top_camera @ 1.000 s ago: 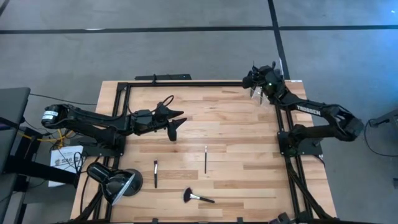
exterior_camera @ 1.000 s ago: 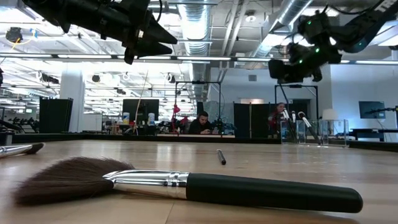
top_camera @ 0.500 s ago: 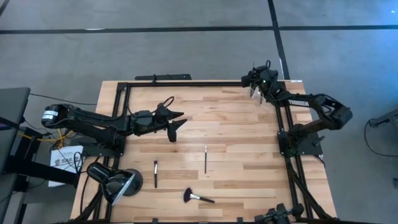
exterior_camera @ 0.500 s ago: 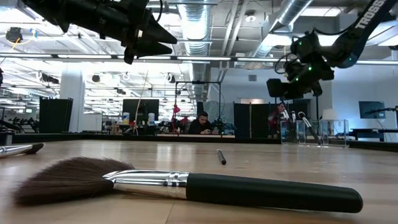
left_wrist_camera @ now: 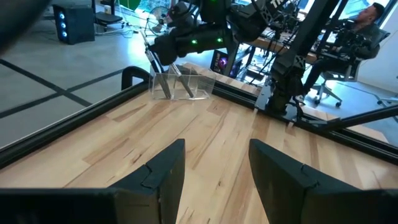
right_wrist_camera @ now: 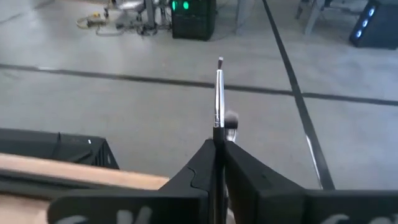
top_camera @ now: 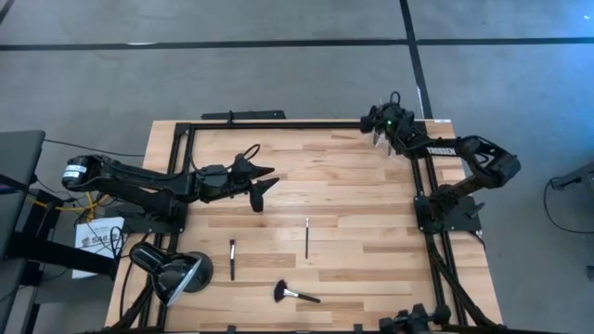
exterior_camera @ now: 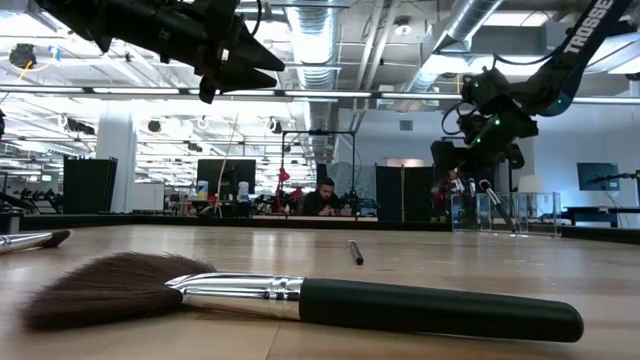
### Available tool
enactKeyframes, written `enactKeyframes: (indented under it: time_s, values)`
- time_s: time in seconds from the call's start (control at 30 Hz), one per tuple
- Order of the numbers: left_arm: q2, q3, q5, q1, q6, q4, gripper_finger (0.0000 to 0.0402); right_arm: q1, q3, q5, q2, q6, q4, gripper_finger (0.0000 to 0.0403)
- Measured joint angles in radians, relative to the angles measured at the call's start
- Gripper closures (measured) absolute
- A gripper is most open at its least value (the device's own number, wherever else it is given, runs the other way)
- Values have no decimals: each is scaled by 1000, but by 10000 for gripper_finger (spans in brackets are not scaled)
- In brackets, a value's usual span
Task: Put items in baskets/containers
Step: Put the black liner brush into the transparent organizer, then put the black powder brush into the transparent organizer
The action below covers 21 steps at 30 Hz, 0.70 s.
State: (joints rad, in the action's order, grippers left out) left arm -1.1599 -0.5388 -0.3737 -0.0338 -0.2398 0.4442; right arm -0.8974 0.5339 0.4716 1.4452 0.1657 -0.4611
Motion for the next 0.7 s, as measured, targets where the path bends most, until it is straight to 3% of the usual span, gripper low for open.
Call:
enactKeyframes:
  time_s: [0.37, 0.7]
  values:
    - [0, 0, 0, 0, -4, -1, 227, 57, 0, 0, -24, 71, 106, 355]
    - [0, 0, 0, -18, -4, -2, 227, 86, 0, 6, -240, 73, 369, 330]
